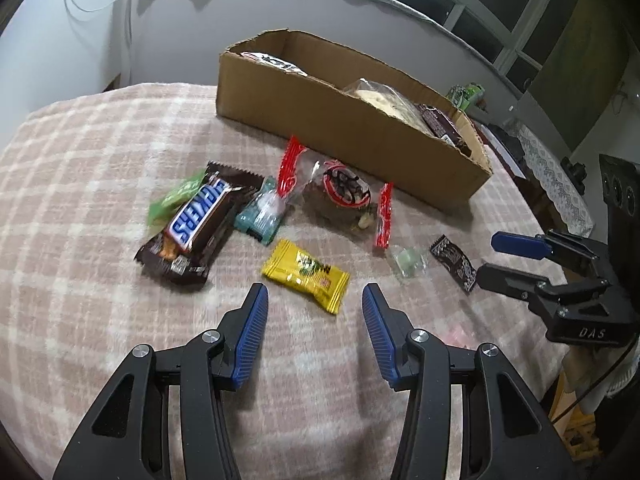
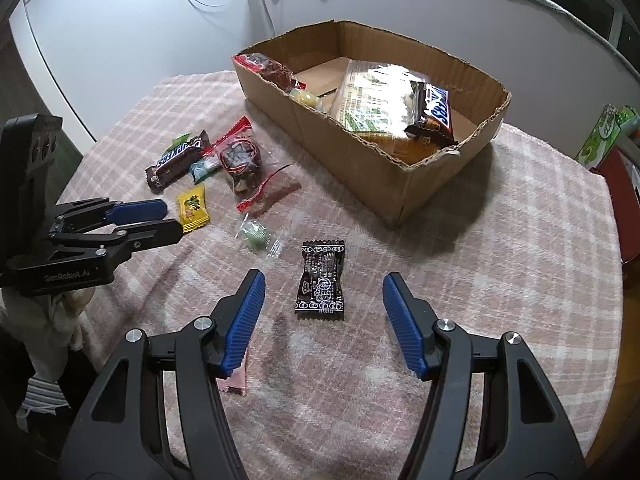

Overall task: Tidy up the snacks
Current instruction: 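Move both open tools back over the remaining snacks on the table, then grasp the black wrapped candy with the right tool while the left grasps yellow candy, then carry both candies over the box and open both tools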

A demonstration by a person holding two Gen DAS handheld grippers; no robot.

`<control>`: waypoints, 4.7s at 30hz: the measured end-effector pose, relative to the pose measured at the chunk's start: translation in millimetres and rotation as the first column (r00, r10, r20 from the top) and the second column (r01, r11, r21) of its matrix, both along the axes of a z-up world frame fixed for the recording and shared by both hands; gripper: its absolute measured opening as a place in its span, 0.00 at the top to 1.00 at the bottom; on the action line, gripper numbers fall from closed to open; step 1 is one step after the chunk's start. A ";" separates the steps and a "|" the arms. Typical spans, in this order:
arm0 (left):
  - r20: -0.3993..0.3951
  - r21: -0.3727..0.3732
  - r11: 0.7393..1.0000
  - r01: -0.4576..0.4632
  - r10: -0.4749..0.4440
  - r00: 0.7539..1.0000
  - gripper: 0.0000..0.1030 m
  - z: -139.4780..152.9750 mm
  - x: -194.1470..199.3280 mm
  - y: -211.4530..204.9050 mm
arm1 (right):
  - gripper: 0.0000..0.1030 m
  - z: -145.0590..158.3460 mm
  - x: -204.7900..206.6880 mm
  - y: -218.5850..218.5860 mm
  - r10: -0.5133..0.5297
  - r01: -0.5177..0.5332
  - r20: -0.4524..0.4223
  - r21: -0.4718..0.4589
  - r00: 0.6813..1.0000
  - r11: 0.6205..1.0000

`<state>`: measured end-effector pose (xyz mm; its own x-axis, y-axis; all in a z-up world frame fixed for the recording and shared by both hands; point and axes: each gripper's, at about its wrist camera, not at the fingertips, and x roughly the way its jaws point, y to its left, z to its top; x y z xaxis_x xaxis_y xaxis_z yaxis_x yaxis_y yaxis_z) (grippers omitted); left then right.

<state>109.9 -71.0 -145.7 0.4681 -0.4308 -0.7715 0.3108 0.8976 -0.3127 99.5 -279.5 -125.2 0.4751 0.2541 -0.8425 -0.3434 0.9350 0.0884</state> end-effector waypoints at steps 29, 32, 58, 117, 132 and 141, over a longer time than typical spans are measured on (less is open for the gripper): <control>0.095 0.163 0.986 0.045 -0.061 0.994 0.68 -2.6 12.6 -26.2 | 0.50 -22.5 15.9 22.2 0.028 -0.030 -0.022 -0.086 0.999 0.996; 0.103 0.172 0.984 0.050 -0.068 0.992 0.69 -3.2 11.0 -25.9 | 0.57 -22.7 16.1 21.6 0.030 -0.031 -0.021 -0.094 0.999 0.995; 0.101 0.164 0.985 0.052 -0.069 0.993 0.73 -3.0 -4.4 -24.8 | 0.73 -20.3 12.5 15.7 0.025 -0.027 -0.019 -0.075 1.000 0.997; 0.253 0.040 0.999 0.018 -0.027 0.967 0.77 84.4 112.0 -38.6 | 0.73 86.3 134.2 -8.2 -0.062 0.061 0.164 0.010 0.985 0.998; 0.192 0.037 0.999 0.021 -0.028 0.981 0.73 72.9 125.6 -46.2 | 0.71 60.1 154.2 -17.0 -0.079 0.079 0.110 0.008 0.991 0.997; 0.229 0.016 1.000 0.005 -0.008 0.973 0.68 92.9 111.1 -36.4 | 0.54 82.7 134.2 -16.7 -0.081 0.080 0.159 0.011 0.984 0.997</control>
